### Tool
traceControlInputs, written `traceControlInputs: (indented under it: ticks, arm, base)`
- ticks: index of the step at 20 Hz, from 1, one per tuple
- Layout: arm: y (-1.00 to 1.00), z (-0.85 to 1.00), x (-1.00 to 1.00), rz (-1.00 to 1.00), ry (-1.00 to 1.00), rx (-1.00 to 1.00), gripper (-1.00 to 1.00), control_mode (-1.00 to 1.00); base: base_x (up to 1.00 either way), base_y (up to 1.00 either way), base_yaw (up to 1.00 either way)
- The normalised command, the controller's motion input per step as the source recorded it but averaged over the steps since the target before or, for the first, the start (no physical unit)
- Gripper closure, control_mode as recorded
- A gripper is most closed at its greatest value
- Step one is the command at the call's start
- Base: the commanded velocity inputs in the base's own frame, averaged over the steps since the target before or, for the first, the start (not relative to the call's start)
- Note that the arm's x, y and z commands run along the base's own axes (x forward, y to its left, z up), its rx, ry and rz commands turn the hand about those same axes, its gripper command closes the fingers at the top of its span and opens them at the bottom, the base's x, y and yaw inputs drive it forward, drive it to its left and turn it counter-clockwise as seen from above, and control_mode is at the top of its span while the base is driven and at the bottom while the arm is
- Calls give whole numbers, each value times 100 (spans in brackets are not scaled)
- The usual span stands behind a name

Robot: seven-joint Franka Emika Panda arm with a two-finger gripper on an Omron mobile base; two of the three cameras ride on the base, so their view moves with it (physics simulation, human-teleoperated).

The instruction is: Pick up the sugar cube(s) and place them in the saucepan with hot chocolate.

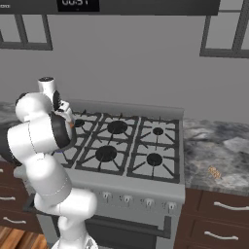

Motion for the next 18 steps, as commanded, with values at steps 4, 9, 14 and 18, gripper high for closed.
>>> traceControlInputs:
  ticks: [4, 9, 14, 18]
  arm:
    - [0, 0, 0, 0, 1, 0, -100, -100]
    - [-5, 5, 0, 0, 0, 0, -100, -100]
    - [-8, 49, 0, 0, -4, 0, -100, -100]
    - [-16, 63, -1, 0, -9, 0, -100, -100]
  base:
    - [0, 0, 0]
    - [0, 0, 0]
    - [0, 0, 0]
    - [0, 0, 0]
